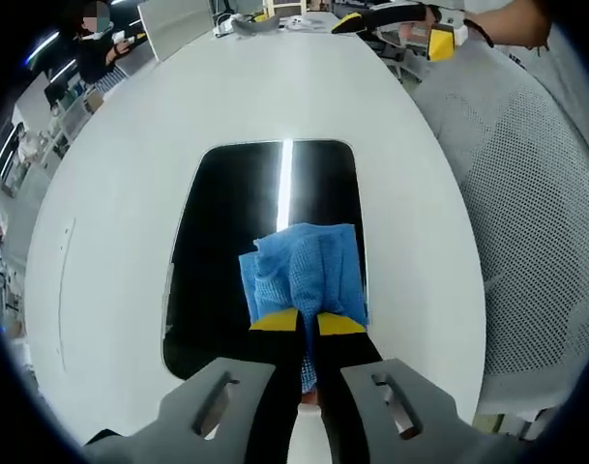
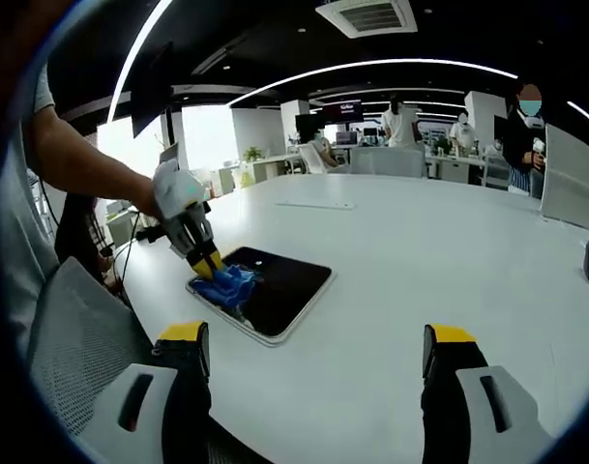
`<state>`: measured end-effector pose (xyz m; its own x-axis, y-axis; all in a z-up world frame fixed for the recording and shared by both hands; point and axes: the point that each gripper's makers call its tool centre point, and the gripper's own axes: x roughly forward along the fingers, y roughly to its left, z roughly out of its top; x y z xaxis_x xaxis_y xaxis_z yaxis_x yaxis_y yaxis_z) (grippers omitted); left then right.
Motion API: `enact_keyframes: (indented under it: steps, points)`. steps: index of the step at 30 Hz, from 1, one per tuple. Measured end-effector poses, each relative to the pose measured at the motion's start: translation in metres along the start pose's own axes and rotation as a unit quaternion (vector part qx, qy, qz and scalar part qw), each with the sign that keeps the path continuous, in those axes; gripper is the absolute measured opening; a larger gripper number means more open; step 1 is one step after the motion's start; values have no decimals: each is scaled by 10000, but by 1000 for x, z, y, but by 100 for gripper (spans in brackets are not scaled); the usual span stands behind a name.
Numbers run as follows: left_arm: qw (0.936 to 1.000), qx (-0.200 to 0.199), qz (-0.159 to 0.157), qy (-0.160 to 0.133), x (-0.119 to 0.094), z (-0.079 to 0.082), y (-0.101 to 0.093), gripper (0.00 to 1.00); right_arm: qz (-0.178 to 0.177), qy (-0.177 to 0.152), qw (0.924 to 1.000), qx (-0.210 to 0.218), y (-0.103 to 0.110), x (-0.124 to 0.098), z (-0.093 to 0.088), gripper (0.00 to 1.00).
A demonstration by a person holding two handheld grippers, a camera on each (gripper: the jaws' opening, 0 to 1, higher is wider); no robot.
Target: Wipe the mirror surface with the cleaning cloth until all visible marks leave the cleaned area.
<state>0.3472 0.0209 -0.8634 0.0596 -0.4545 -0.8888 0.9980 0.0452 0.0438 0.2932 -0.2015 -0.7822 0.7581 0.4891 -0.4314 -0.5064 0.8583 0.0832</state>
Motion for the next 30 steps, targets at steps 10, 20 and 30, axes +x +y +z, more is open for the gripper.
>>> enact_keyframes:
  steps: [10, 20, 30]
  points:
    - [10000, -75, -34, 11, -2, -1, -15, 1, -13, -43, 10000, -17, 0, -1, 2, 90]
    - [9999, -99, -61, 13, -3, -3, -23, 1, -25, -30, 10000, -34, 0, -1, 1, 90]
    - [9998, -158, -88, -49, -3, -4, -22, 1, -51, -12, 10000, -32, 0, 0, 0, 90]
